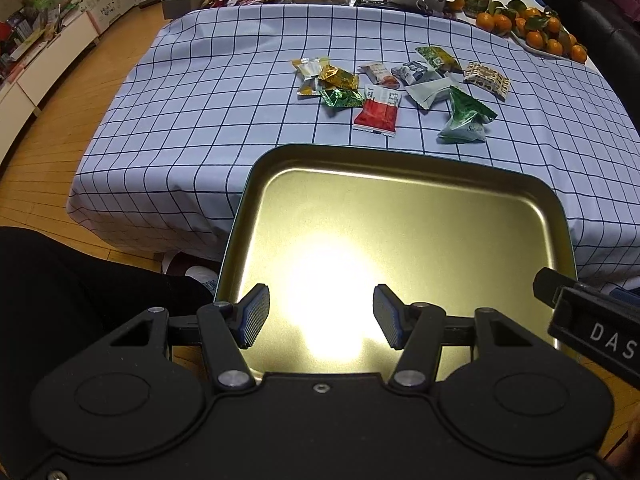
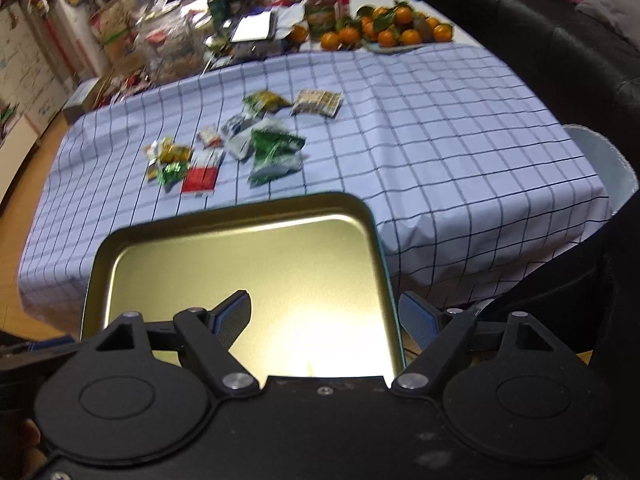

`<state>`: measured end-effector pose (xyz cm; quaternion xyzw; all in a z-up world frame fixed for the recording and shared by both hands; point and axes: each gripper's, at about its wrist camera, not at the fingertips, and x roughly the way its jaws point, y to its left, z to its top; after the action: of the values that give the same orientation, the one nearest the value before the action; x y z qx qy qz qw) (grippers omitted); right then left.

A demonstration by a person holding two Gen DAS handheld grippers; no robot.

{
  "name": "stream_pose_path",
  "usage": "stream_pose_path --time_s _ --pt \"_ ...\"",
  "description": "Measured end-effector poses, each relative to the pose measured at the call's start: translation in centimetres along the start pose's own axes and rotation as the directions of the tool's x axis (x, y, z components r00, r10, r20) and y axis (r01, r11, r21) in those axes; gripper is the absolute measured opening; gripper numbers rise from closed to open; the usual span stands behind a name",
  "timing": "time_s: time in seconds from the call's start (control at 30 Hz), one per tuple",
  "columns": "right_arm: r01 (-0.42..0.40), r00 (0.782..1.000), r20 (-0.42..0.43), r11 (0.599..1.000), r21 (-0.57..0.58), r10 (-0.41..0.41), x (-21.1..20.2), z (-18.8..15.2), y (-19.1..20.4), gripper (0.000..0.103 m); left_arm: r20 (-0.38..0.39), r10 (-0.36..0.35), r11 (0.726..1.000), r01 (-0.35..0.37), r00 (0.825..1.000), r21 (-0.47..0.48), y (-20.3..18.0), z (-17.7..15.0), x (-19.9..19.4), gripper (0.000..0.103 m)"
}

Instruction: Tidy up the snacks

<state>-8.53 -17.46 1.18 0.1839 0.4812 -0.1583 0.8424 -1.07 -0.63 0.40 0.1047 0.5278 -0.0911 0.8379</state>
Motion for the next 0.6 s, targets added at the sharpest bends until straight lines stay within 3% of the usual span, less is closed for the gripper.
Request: stream_pose_path --time_s 0.6 --pt "0.037 0.995 -0.086 0.998 -0.054 -0.042 1.1 0.1 0.7 0.084 -0.093 -0.007 1.0 0.008 0.996 0.011 0.1 0.2 1.3 0.061"
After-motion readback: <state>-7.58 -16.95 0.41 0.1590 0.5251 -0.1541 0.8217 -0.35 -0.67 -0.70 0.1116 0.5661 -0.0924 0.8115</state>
